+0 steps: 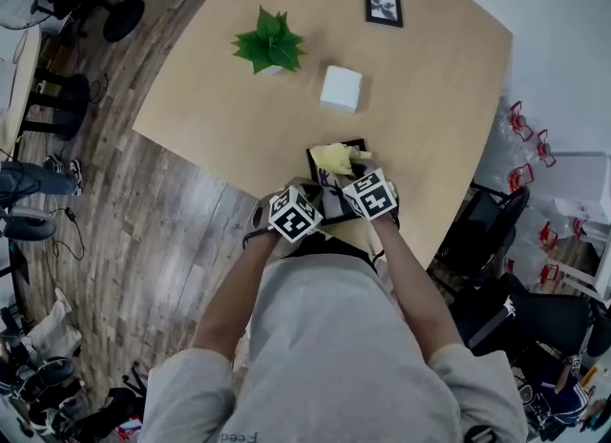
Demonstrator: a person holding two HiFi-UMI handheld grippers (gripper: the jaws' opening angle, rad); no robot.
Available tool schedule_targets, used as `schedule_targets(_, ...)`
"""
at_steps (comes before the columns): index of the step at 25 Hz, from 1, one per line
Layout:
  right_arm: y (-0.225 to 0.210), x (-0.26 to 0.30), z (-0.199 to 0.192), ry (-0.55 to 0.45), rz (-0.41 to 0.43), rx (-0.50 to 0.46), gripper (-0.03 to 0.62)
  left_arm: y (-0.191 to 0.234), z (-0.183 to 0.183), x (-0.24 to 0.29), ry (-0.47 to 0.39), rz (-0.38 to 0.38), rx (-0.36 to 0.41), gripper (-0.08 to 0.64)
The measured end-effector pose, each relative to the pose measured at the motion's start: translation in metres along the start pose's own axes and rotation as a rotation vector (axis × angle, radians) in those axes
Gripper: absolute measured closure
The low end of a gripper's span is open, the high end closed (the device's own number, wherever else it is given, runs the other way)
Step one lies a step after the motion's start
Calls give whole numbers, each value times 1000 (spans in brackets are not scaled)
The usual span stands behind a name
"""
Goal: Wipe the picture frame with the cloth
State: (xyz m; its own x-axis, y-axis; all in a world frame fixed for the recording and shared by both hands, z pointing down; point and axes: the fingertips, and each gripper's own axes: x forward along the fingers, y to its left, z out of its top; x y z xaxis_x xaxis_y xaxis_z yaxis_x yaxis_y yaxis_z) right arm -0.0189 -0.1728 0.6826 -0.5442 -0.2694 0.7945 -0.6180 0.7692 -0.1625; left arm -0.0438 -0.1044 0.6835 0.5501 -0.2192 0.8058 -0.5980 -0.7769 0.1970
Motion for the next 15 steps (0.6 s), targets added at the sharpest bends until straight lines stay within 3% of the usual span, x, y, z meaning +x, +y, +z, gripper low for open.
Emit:
schedule_targets(11, -10, 9, 31, -1, -47, -63, 543, 0, 2, 1, -14, -6, 4, 508)
schedule_targets(15, -16, 8, 48, -65, -83, -51, 543, 1, 2, 0, -14, -10, -3, 508)
